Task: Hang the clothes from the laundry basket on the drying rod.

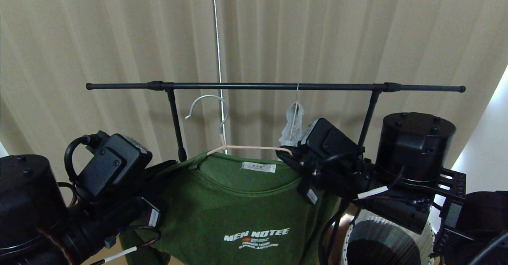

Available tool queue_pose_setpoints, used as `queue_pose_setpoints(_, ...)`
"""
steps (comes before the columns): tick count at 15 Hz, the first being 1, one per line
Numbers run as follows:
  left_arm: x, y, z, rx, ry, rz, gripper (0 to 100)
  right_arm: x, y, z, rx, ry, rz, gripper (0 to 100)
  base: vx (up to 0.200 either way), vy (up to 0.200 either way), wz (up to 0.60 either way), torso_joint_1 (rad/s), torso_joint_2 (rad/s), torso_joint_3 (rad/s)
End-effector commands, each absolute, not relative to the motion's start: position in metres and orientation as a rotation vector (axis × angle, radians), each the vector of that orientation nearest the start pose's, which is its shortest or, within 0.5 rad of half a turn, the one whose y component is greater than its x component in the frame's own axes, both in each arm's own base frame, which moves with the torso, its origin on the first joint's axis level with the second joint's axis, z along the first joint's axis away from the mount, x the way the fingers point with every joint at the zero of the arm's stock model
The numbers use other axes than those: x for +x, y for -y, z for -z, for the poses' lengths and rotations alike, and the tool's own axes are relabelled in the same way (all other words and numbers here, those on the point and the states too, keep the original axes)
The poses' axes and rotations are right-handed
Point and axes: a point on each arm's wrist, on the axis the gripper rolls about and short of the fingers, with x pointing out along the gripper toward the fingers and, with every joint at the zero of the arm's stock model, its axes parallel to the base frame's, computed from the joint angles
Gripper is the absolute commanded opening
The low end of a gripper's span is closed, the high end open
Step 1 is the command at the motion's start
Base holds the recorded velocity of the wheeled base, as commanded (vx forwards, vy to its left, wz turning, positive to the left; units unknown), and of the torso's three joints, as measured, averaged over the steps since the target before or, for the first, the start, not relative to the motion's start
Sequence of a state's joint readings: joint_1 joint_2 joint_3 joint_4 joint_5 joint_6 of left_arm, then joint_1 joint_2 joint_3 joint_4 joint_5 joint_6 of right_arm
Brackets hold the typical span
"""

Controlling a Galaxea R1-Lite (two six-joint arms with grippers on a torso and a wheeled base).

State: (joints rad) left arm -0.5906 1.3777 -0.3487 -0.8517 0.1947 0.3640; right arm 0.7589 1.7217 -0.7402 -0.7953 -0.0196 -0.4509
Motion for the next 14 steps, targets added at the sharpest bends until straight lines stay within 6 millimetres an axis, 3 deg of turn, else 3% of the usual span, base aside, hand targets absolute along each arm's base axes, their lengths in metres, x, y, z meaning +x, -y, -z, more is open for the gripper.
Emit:
queue_pose_setpoints(1, 0.166, 0.106, -0.165, 0.426, -0.092, 0.421, 0, 0.222, -0.210, -0.174, -0.502, -0.008, -0.766, 0, 0.000, 0.000, 0.00, 0.000, 0.00, 0.000)
queue_pose_setpoints(4, 0.163, 0.104, -0.163, 0.418, -0.100, 0.423, 0, 0.222, -0.210, -0.175, -0.497, 0.000, -0.765, 0, 0.000, 0.000, 0.00, 0.000, 0.00, 0.000)
queue_pose_setpoints(5, 0.163, 0.104, -0.164, 0.416, -0.098, 0.424, 100, 0.222, -0.210, -0.175, -0.496, 0.002, -0.764, 0, 0.000, 0.000, 0.00, 0.000, 0.00, 0.000)
queue_pose_setpoints(9, 0.152, 0.098, -0.171, 0.346, -0.058, 0.448, 100, 0.224, -0.202, -0.179, -0.489, 0.003, -0.714, 0, 0.000, 0.000, 0.00, 0.000, 0.00, 0.000)
queue_pose_setpoints(14, 0.121, 0.075, -0.168, 0.275, -0.017, 0.512, 100, 0.226, -0.165, -0.184, -0.461, 0.046, -0.592, 0, 0.000, 0.000, 0.00, 0.000, 0.00, 0.000)
